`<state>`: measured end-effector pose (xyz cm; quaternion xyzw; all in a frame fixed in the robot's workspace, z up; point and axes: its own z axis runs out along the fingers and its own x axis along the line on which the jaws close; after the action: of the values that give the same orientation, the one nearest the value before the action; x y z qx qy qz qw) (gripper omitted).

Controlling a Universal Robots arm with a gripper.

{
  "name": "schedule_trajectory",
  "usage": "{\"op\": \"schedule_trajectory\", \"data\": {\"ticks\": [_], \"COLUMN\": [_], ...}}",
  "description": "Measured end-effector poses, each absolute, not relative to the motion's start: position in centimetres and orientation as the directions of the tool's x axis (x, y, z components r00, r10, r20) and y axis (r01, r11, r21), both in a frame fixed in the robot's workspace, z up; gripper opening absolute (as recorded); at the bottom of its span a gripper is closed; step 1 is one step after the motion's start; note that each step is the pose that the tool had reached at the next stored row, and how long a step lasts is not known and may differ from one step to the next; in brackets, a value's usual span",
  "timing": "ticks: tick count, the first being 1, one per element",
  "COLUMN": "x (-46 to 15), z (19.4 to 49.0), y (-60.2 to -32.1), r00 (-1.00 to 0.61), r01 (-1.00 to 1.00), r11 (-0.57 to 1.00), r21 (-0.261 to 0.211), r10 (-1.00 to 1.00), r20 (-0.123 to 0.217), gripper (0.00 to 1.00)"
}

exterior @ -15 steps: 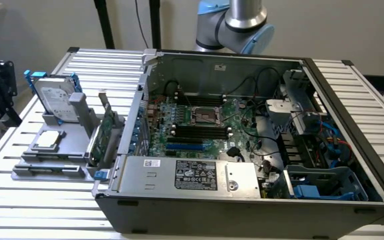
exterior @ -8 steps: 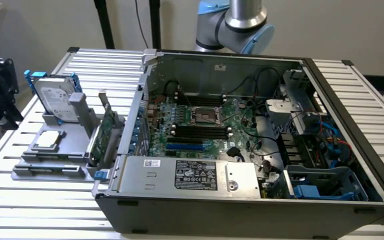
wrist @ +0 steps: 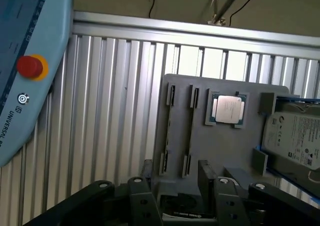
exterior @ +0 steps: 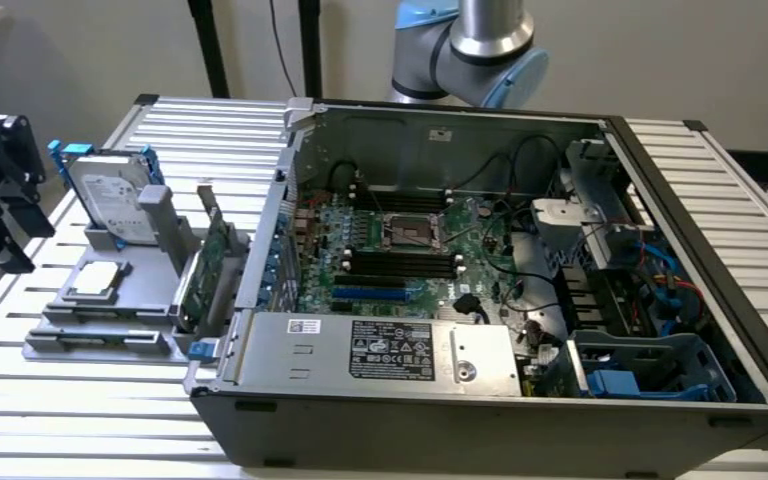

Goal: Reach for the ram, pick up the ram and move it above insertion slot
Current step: 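Pick up the ram and move it above insertion slot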

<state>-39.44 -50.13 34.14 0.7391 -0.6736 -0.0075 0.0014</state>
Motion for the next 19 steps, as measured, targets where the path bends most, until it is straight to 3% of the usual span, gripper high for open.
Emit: {"op": "schedule_trajectory", "data": {"ticks": [19], "x": [-38.7], "z": [30.7], "y": [-50.1], "r00": [0.041], "r01": [-0.999], "r11": [-0.041], "r21": [0.012], "r10": [-0.999], "r20": [-0.009], "gripper": [0.48]}}
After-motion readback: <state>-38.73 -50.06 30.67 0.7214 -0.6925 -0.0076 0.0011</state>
